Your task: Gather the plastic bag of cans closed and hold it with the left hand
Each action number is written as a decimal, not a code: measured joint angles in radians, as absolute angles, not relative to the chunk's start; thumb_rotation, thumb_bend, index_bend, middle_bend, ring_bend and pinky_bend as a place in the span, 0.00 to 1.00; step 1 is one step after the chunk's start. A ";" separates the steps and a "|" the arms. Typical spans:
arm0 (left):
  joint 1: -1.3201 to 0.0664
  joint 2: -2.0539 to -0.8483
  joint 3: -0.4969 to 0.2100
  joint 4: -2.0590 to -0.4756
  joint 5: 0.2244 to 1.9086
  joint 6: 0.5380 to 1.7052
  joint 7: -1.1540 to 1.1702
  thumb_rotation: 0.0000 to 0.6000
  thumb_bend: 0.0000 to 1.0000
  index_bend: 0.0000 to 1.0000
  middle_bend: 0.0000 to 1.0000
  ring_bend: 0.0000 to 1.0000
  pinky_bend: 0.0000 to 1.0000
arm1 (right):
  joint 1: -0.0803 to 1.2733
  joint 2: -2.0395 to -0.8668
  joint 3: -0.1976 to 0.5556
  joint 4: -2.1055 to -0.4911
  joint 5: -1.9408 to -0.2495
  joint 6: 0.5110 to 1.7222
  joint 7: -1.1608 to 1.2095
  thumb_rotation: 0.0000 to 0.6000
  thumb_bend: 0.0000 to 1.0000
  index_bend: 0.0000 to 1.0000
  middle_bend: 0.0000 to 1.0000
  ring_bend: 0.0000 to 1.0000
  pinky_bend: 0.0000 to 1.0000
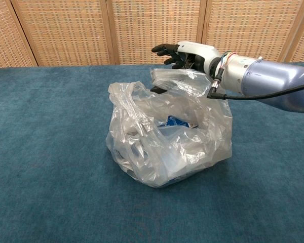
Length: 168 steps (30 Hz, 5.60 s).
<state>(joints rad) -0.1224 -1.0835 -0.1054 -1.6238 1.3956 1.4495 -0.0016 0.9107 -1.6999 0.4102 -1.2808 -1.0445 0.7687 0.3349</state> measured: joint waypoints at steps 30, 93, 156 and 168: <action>-0.114 -1.064 -0.094 -1.639 1.425 1.464 -0.036 1.00 0.13 0.00 0.00 0.00 0.00 | 0.822 -1.718 0.522 -1.412 -1.005 0.978 0.432 1.00 0.70 0.05 0.03 0.00 0.00; -0.820 -0.982 0.250 -1.678 1.930 0.946 -1.951 1.00 0.17 0.14 0.04 0.04 0.20 | 0.758 -1.512 0.431 -1.545 -1.118 1.041 0.209 1.00 0.98 0.04 0.04 0.00 0.00; -1.061 -1.366 0.250 -1.420 1.775 1.058 -2.551 1.00 0.03 0.00 0.00 0.05 0.21 | 0.790 -1.520 0.430 -1.594 -1.082 1.057 0.139 1.00 0.99 0.06 0.04 0.00 0.01; -1.053 -1.453 0.232 -1.272 1.852 1.238 -2.630 1.00 0.03 0.02 0.03 0.08 0.24 | 0.782 -1.527 0.413 -1.583 -1.089 1.056 0.147 1.00 0.99 0.07 0.04 0.00 0.01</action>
<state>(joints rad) -1.0530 -1.4533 0.2323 -1.2715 1.8522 1.2376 -2.6304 0.7815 -1.5270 0.4127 -1.5832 -1.0886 1.0560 0.1472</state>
